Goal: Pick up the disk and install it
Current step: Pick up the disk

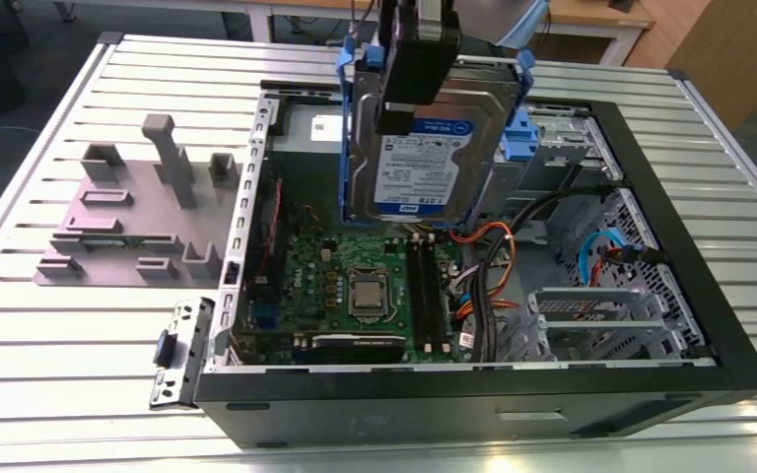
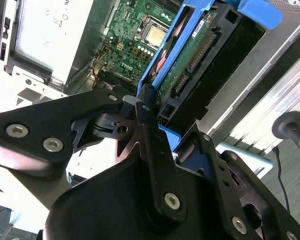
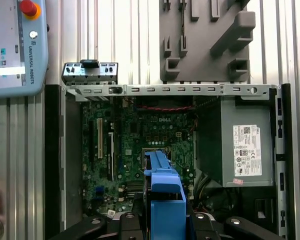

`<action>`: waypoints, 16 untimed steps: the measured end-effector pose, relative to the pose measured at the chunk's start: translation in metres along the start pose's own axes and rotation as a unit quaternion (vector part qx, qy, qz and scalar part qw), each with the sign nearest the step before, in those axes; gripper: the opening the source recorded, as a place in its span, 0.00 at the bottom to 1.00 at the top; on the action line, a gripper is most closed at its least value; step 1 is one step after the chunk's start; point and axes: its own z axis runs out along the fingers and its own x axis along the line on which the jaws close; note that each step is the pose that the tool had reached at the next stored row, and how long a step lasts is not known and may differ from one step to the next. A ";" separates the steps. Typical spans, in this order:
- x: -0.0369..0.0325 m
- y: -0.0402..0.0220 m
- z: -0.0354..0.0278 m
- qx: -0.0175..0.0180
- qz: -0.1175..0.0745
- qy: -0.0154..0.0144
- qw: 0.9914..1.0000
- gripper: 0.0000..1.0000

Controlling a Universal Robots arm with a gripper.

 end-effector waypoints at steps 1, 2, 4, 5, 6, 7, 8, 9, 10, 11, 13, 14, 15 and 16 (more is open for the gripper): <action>0.0001 -0.0003 0.0001 0.000 0.000 0.000 1.000 0.36; 0.0002 -0.0005 0.0001 0.000 0.000 0.000 1.000 0.36; 0.0005 -0.0010 0.0002 0.000 0.000 0.000 1.000 0.36; 0.0006 -0.0013 0.0003 0.000 0.000 0.000 1.000 0.36; 0.0007 -0.0015 0.0003 0.000 0.000 0.000 1.000 0.36; 0.0008 -0.0018 0.0003 0.000 0.000 0.000 1.000 0.36; 0.0010 -0.0021 0.0004 0.000 0.000 0.000 1.000 0.36; 0.0011 -0.0023 0.0004 0.000 0.000 0.000 1.000 0.36; 0.0012 -0.0026 0.0005 0.000 0.000 0.000 1.000 0.36; 0.0013 -0.0028 0.0005 0.000 0.000 0.000 1.000 0.36; 0.0016 -0.0034 0.0006 0.000 0.000 0.000 1.000 0.36; 0.0017 -0.0037 0.0007 0.000 0.000 0.000 1.000 0.36; 0.0019 -0.0040 0.0007 0.000 0.000 0.000 1.000 0.36; 0.0020 -0.0042 0.0007 0.000 0.000 0.000 1.000 0.36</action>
